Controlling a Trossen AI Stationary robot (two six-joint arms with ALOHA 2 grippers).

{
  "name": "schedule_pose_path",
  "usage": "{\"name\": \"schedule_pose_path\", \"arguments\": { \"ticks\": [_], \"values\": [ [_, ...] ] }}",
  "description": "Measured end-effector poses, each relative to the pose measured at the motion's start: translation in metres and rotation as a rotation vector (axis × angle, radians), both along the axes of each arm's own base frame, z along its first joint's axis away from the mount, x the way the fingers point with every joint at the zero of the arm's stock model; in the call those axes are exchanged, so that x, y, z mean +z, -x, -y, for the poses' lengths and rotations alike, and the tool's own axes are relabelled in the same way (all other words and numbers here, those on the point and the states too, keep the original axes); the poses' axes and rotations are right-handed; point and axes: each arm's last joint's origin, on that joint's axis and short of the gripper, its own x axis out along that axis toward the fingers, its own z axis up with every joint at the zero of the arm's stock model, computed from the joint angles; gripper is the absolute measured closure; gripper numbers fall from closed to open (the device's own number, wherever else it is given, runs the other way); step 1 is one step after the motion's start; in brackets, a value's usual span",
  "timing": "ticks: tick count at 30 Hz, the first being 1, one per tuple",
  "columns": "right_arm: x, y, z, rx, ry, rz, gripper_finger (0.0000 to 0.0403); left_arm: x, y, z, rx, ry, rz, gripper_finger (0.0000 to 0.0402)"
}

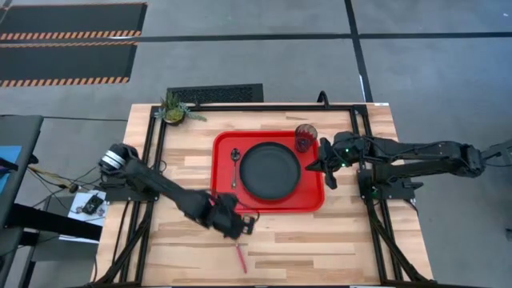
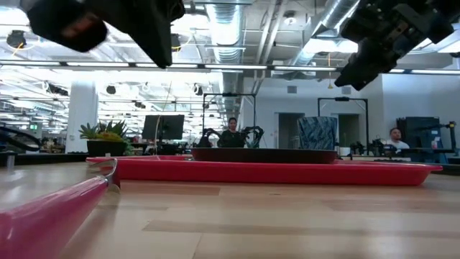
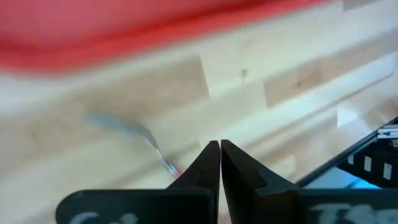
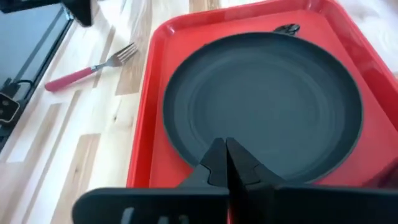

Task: Pick and place plate/cup/fork/spoon on tray
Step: Put the red fork on the red serving tray to the left of the black spoon

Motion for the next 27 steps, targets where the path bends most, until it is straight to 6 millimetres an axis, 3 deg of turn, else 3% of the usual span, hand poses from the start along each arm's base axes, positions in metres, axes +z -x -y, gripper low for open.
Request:
{"name": "schedule_pose_path", "arguments": {
  "ticks": [8, 13, 21, 27],
  "values": [
    [-0.001, 0.001, 0.0, 0.035, 0.03, -0.01, 0.04, -0.02, 0.0, 0.047, 0.146, 0.129, -0.043, 0.0396],
    [-0.002, 0.001, -0.001, 0.047, 0.038, -0.014, 0.04, -0.032, 0.003, 0.063, 0.211, 0.155, -0.046, 0.035],
    [-0.003, 0.002, -0.002, 0.066, 0.02, -0.027, 0.04, -0.068, -0.006, 0.068, 0.281, 0.156, -0.127, 0.0261],
    [-0.004, 0.002, -0.002, 0.067, 0.017, -0.038, 0.04, -0.088, -0.016, 0.069, 0.29, 0.163, -0.128, 0.0263]
  ]
}}
